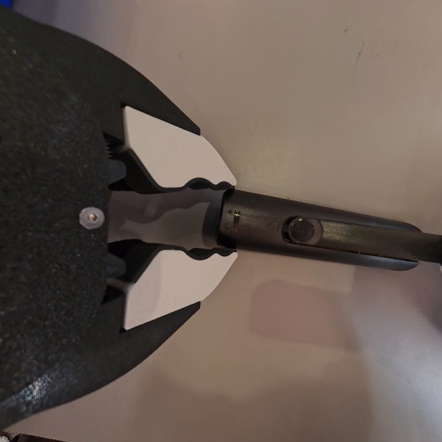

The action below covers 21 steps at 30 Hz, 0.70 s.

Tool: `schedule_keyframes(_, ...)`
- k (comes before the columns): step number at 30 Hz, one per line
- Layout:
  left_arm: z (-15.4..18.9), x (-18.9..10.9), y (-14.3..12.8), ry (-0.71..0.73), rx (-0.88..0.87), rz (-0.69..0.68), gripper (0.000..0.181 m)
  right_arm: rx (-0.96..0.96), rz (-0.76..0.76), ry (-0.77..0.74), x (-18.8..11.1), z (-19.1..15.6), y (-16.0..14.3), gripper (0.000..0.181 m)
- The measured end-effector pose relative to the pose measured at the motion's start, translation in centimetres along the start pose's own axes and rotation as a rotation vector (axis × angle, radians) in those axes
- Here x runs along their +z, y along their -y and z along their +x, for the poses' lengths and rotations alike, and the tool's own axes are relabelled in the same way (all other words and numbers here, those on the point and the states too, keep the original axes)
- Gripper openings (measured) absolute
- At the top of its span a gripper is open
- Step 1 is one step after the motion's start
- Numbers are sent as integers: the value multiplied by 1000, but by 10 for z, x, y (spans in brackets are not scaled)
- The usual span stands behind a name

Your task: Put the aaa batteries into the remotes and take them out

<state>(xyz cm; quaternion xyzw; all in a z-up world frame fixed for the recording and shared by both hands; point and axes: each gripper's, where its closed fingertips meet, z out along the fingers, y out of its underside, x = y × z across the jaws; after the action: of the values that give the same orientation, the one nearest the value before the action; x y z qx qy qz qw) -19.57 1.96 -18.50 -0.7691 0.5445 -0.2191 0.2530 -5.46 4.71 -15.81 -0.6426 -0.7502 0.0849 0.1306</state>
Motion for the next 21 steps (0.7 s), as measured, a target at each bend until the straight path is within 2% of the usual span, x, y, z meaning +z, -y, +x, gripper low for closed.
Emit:
schedule_keyframes(15,1,-2,2,-7,-4,12,46,-3,-32,14,20,-3,-10,22)
schedule_keyframes(21,1,-1,2,-7,-4,8,46,35,-14,19,11,-5,-14,30)
